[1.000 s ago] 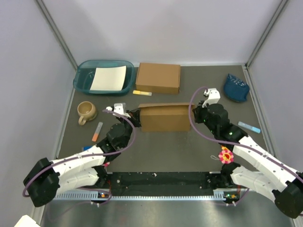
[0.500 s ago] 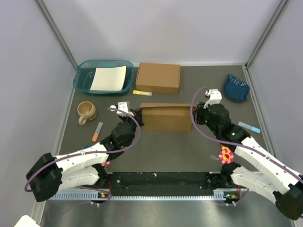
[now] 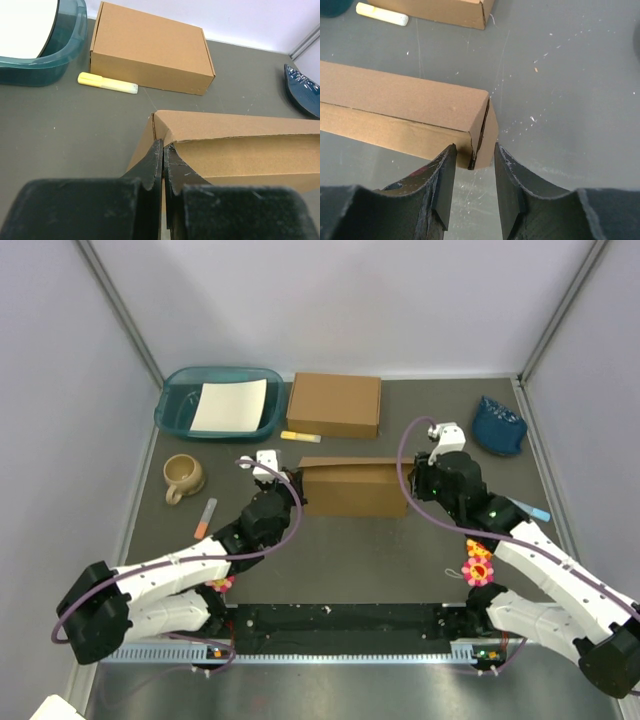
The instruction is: Fold the paper box
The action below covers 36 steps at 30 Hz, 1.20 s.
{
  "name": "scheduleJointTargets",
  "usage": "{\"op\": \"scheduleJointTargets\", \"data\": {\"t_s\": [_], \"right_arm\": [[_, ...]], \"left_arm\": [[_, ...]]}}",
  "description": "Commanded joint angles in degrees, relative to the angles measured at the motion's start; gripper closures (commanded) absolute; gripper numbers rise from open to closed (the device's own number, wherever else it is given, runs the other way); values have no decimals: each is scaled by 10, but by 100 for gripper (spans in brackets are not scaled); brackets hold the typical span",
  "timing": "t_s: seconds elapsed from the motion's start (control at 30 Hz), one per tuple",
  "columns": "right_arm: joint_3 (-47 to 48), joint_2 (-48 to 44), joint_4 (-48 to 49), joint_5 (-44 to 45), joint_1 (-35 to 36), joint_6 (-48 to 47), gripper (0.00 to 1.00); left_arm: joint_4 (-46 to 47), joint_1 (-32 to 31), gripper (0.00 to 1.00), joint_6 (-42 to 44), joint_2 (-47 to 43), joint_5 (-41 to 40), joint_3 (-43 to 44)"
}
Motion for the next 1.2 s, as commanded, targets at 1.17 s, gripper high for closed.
{"op": "scheduleJointTargets", "data": {"t_s": [1.17], "right_arm": [[-79, -15, 40, -5, -17, 24, 100]], "left_arm": [[-163, -11, 100, -4, 61, 57, -23]]}}
